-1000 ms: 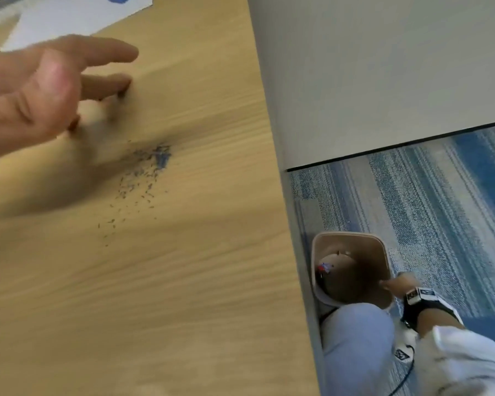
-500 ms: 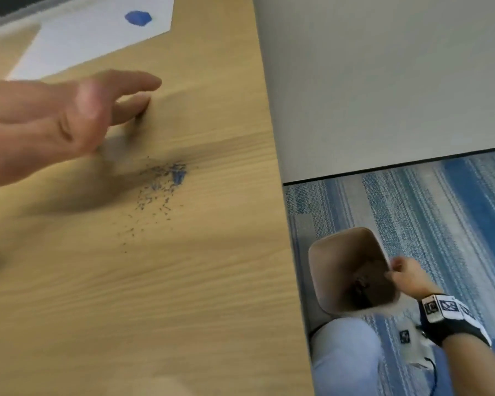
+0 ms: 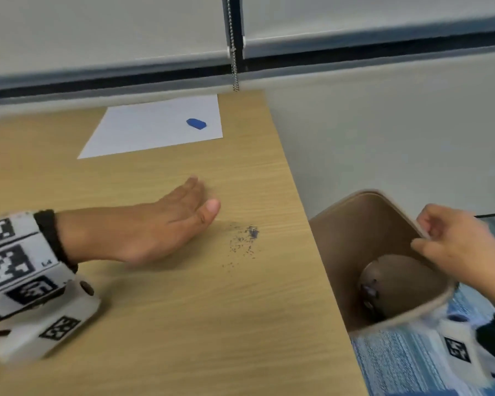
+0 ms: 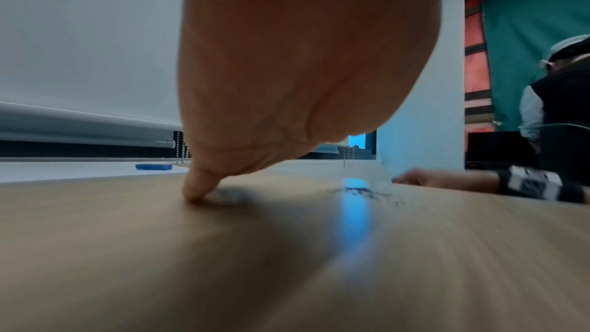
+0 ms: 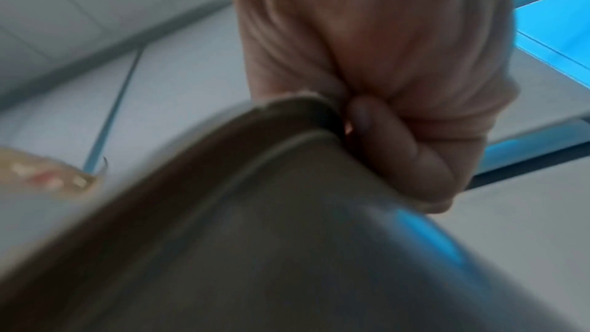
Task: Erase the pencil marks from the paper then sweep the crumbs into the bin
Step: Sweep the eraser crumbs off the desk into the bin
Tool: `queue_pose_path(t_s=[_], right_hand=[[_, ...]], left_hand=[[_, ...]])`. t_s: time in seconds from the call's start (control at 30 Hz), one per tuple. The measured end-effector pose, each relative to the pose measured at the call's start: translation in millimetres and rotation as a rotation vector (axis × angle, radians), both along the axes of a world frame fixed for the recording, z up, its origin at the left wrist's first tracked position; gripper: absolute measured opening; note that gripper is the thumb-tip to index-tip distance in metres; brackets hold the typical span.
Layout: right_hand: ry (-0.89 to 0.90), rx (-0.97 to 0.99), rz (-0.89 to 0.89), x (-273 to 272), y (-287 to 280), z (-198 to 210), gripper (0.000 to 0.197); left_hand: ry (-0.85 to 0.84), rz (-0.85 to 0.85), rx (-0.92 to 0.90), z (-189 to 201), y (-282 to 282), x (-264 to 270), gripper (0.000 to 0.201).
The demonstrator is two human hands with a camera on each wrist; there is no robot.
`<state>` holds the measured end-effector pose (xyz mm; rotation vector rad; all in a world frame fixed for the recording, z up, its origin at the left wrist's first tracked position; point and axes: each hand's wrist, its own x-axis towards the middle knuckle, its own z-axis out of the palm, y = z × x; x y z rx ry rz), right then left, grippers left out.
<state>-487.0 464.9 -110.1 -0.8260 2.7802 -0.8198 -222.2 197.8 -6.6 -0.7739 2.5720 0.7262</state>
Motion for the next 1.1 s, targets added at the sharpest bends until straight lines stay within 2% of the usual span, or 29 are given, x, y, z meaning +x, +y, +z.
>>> queue_pose_path(t_s=[0.07, 0.1, 0.17, 0.27, 0.33, 0.4, 0.43, 0.47, 0.53, 0.63, 0.7, 0.77, 0.83, 0.87, 0.93, 1.0, 1.1], right_hand=[[0.042, -0.046, -0.015, 10.8, -1.7, 24.5, 0.026], [0.054, -0.05, -0.019, 14.8, -1.8, 33.4, 0.027], [0.065, -0.057, -0.036, 20.4, -1.4, 49.0, 0.026], [0.08, -0.064, -0.062, 26.8, -1.1, 70.1, 0.029], [0.078, -0.089, -0.074, 32.1, -1.3, 83.2, 0.028], [0.091, -0.104, -0.09, 39.1, -0.7, 94.2, 0.04], [0.105, -0.108, -0.094, 40.9, -0.4, 98.3, 0.035], [0.126, -0.11, -0.098, 44.1, -1.3, 103.4, 0.027], [0.149, -0.094, -0.106, 48.6, -1.7, 109.5, 0.026], [0.133, -0.093, -0.112, 58.1, -1.7, 115.9, 0.02], [0.135, -0.1, -0.116, 64.5, 0.1, 119.8, 0.02], [0.136, -0.112, -0.13, 67.5, 3.9, 121.9, 0.02], [0.134, -0.123, -0.143, 69.6, 7.0, 122.3, 0.02], [0.132, -0.122, -0.147, 70.6, 8.2, 122.5, 0.02], [0.122, -0.127, -0.144, 72.3, 9.2, 122.8, 0.018], [0.123, -0.136, -0.137, 72.1, 9.3, 122.2, 0.019], [0.128, -0.13, -0.126, 73.2, 5.4, 120.8, 0.019]], left_hand=[[-0.09, -0.079, -0.033, -5.0, -0.6, 11.3, 0.112], [-0.141, -0.107, -0.067, -13.5, 0.4, 18.0, 0.114], [-0.176, -0.138, -0.136, -22.1, 6.0, 31.1, 0.11], [-0.147, -0.148, -0.16, -27.1, 18.4, 35.7, 0.115], [-0.158, -0.155, -0.193, -28.2, 27.0, 31.8, 0.115], [-0.151, -0.142, -0.202, -32.4, 37.6, 20.1, 0.113], [-0.161, -0.131, -0.202, -31.7, 46.0, 11.9, 0.113], [-0.176, -0.132, -0.193, -31.2, 57.4, 1.5, 0.11], [-0.174, -0.215, -0.172, -28.7, 87.0, -23.5, 0.108], [-0.068, -0.441, -0.005, -19.7, 130.7, -61.2, 0.129], [0.022, -0.51, 0.076, -5.6, 141.7, -74.7, 0.138], [0.082, -0.456, 0.083, 6.5, 131.7, -75.0, 0.125], [0.109, -0.336, 0.017, 12.2, 105.3, -59.7, 0.102], [0.088, -0.257, -0.033, 11.3, 86.6, -46.0, 0.097], [-0.01, -0.091, -0.113, 2.2, 49.3, -12.2, 0.097], [-0.123, 0.008, -0.169, -8.1, 26.9, 25.0, 0.109], [-0.272, -0.034, -0.18, -20.7, 31.6, 57.8, 0.122]])
